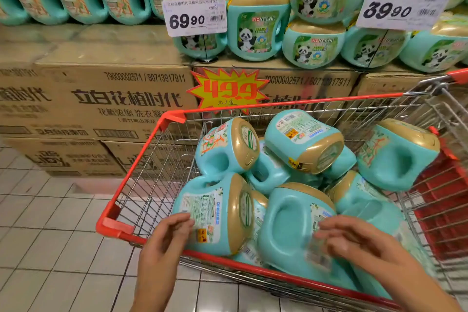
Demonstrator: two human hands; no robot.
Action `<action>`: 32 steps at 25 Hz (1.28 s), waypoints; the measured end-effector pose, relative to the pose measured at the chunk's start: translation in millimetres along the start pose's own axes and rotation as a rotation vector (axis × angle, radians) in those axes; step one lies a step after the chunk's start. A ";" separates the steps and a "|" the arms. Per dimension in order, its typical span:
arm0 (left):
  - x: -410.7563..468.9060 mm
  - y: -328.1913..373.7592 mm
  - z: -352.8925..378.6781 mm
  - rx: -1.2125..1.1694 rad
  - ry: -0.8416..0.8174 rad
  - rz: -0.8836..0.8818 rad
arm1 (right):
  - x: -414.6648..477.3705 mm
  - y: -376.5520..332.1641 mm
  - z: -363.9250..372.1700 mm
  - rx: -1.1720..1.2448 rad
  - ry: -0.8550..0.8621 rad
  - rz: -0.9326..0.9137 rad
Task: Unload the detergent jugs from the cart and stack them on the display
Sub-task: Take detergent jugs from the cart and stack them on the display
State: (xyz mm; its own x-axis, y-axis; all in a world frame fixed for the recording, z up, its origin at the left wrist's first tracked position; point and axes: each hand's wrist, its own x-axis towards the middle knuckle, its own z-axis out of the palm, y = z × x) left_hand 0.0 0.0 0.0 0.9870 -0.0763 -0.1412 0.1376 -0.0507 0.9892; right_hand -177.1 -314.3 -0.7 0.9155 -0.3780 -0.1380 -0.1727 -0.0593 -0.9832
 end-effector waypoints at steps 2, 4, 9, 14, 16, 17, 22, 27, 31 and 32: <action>9.6 4.9 35.0 0.070 -0.252 0.047 | 36.4 -14.5 31.3 -0.127 0.197 0.064; 15.3 1.8 79.3 0.218 -0.495 0.049 | 59.6 -14.2 30.3 -0.405 0.193 0.191; 25.3 -30.5 142.7 0.495 -0.708 -0.237 | 69.3 -1.9 23.7 -0.601 0.003 0.398; 24.3 -45.6 150.5 0.473 -0.666 -0.294 | 67.5 4.2 25.4 -0.671 0.098 0.364; 19.7 -41.2 149.0 0.410 -0.629 -0.250 | 64.5 5.2 27.0 -0.546 0.151 0.301; 18.2 -36.4 147.7 0.394 -0.595 -0.212 | 62.4 3.8 28.5 -0.426 0.184 0.258; 24.5 3.6 130.6 0.122 -0.463 -0.075 | 50.1 -11.3 39.4 0.180 0.316 0.055; 28.1 24.2 105.7 -0.140 -0.481 -0.168 | 39.4 -13.1 56.8 0.646 0.063 0.027; 17.2 29.8 96.6 -0.117 -0.447 -0.180 | 36.4 -18.0 70.3 0.561 0.193 0.015; 12.9 29.4 94.6 -0.087 -0.391 -0.140 | 35.1 -20.6 73.3 0.554 0.242 -0.005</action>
State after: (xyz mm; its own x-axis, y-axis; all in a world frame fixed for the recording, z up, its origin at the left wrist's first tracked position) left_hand 8.9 -96.6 23.5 0.8550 -0.4474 -0.2625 0.2913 -0.0047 0.9566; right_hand -114.8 -258.7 5.9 0.7962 -0.5820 -0.1655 0.1062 0.4037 -0.9087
